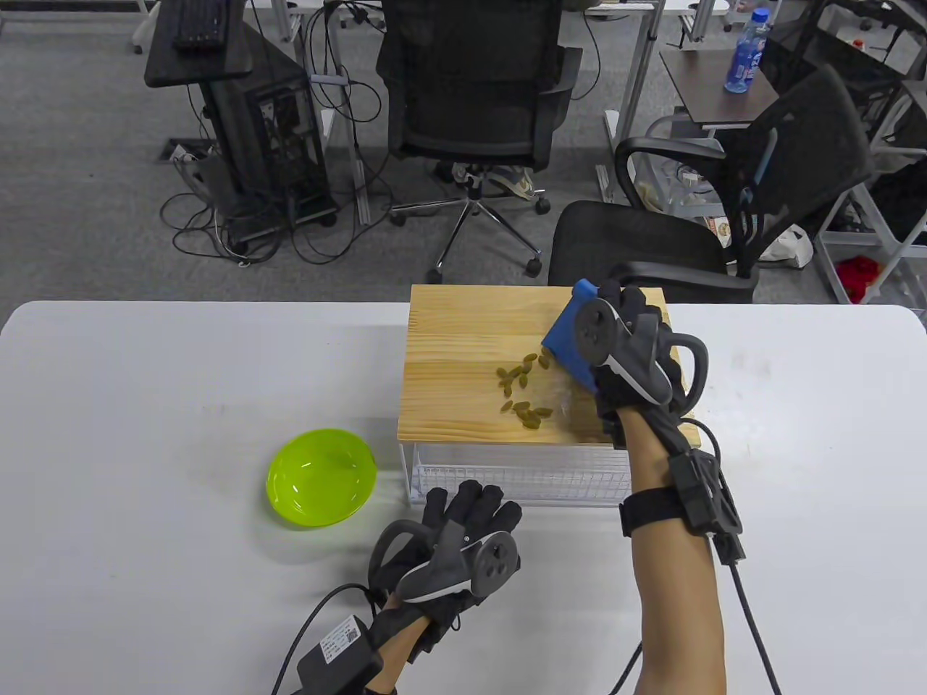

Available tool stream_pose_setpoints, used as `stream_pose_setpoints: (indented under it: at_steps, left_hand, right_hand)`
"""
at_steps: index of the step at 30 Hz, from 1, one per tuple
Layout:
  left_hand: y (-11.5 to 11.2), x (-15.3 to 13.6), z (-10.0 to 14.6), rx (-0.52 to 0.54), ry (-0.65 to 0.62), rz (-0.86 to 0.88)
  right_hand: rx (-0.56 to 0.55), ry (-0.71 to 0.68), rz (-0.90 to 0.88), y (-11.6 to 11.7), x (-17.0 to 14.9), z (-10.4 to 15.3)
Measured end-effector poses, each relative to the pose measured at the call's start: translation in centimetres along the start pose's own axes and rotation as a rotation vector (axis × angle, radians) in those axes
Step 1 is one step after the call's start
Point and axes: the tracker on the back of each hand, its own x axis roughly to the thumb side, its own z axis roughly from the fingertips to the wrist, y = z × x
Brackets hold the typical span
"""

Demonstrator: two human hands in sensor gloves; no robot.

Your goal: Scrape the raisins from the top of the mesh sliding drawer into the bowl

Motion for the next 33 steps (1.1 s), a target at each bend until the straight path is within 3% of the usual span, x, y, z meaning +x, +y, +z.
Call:
stream_pose_setpoints:
  at_steps: [7, 18, 23, 26, 33]
  left_hand:
    - [0.1, 0.0, 0.1, 0.003, -0.01, 0.015]
    - [0.2, 0.3, 0.3, -0.002, -0.036, 0.041]
    - [-0.4, 0.9, -0.3, -0.04, -0.037, 0.043]
    - [-1.1, 1.7, -1.1, -0.128, -0.032, 0.032]
    - [-0.9, 2.7, -0.8, -0.117, -0.056, 0.038]
  right_hand:
    - [0.022, -0.144, -0.096, 0.1, 2.5, -0.1]
    - [0.033, -0.345, -0.23, -0.1, 3.1, 1.4]
    - [0.05, -0.376, -0.247, -0.2, 3.1, 1.9]
    - [0.041, -0.379, -0.247, -0.2, 3.2, 2.5]
    - [-0.004, -0.403, -0.238, -0.2, 3.3, 3.3]
